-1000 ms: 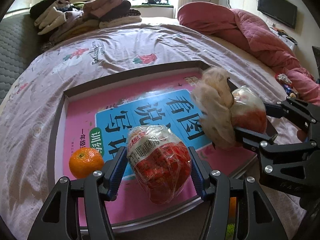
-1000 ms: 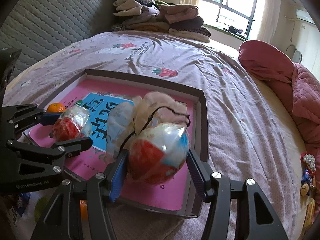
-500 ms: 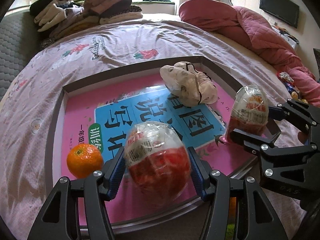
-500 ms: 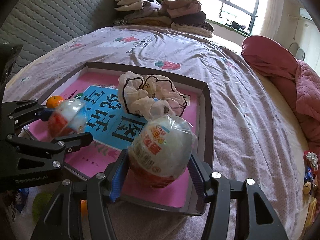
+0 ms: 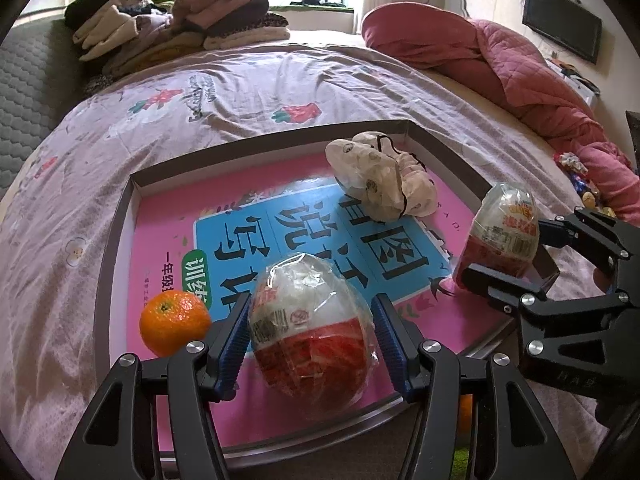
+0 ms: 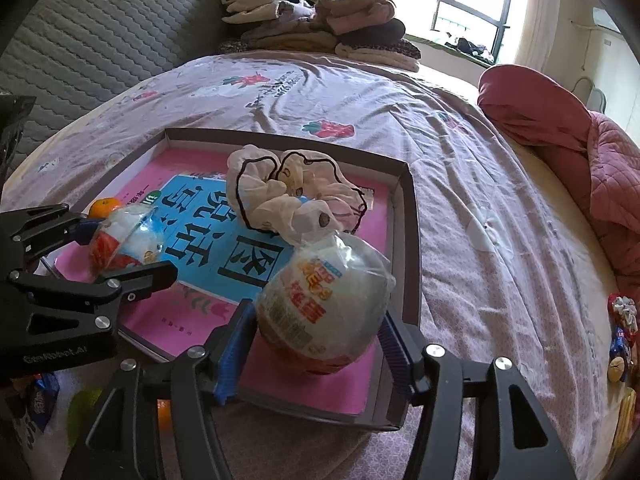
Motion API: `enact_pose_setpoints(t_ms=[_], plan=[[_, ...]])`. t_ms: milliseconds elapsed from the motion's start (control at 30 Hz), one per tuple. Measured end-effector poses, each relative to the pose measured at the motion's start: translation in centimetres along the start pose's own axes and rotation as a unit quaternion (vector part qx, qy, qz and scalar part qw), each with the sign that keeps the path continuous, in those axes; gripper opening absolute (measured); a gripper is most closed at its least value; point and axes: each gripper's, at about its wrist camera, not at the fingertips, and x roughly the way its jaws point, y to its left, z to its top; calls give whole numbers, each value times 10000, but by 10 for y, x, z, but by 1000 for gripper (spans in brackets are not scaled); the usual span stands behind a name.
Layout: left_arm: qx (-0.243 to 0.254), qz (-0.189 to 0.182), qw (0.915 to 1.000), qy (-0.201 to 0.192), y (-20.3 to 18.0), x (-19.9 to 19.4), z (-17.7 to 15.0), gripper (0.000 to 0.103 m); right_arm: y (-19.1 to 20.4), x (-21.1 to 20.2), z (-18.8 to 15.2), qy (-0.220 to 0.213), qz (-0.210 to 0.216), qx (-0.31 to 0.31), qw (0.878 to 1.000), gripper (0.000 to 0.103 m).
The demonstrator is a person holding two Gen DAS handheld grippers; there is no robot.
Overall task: Organize objects
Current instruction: 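Open the left tool to release the candy bag while the right tool releases the foil egg, then withdraw both tools from the tray toward the items left on the bed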
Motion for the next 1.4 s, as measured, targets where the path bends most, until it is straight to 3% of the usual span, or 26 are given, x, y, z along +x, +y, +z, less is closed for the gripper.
enact_pose_setpoints(t_ms=[367,1400], plan=[[-76,-17,9998,-169,1,-11,5,70,-4,-8,5,-210,15,111,9997,65],[-561,105,9953,-786,23,-71,13,74,-21,-36,21,-766,-60,290,9966,65]])
